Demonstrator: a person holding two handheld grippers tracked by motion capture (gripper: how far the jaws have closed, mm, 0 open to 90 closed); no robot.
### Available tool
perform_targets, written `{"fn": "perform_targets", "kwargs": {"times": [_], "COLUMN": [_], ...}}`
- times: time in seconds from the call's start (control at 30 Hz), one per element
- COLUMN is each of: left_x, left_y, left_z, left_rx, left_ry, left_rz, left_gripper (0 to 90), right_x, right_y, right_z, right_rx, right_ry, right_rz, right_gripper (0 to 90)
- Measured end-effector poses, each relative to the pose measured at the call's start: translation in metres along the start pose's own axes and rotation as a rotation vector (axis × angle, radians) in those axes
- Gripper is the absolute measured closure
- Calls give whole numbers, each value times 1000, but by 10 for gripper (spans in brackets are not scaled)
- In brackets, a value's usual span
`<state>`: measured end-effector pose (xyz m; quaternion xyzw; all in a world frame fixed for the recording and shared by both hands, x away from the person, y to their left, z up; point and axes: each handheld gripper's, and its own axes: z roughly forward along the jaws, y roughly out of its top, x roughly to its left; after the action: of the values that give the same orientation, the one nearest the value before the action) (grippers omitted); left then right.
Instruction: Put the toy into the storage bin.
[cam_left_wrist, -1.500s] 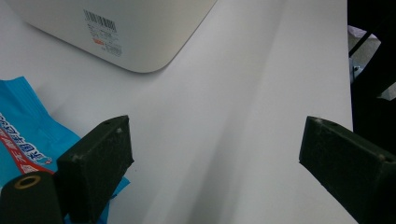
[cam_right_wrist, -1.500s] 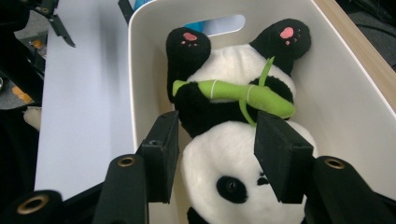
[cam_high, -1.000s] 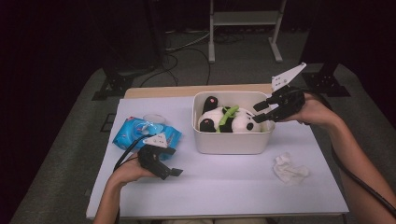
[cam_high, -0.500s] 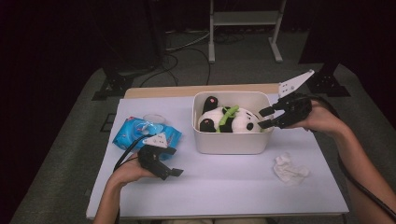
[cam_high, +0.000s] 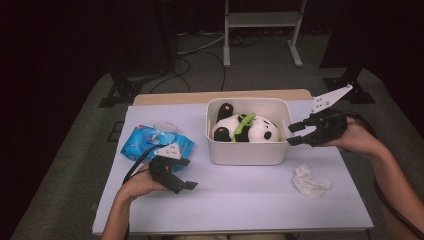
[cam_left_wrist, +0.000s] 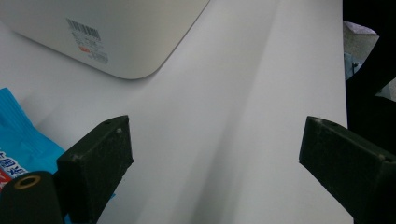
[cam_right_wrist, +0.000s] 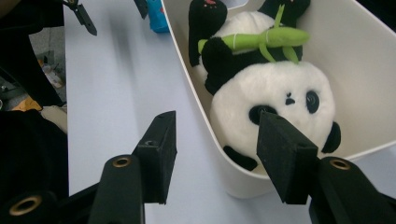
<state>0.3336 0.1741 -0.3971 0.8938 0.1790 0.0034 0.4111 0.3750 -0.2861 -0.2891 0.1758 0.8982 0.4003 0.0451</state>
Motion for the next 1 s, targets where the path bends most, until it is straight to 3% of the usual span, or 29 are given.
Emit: {"fn": "perform_targets", "kwargs": {"times": [0.57,1.0], "left_x": [-2,-3], "left_y": [2,-2], "left_z": [2,-1], "left_rx": [5,6], "left_ry": [2,11], "left_rz": [11,0], "left_gripper": [89,89], "right_x": [5,11], "right_y": [-38,-73], "right_z": [-1,2], "right_rx": [0,32], "right_ry": [-2,7], "right_rz": [68,114], "right_gripper": [461,461]}}
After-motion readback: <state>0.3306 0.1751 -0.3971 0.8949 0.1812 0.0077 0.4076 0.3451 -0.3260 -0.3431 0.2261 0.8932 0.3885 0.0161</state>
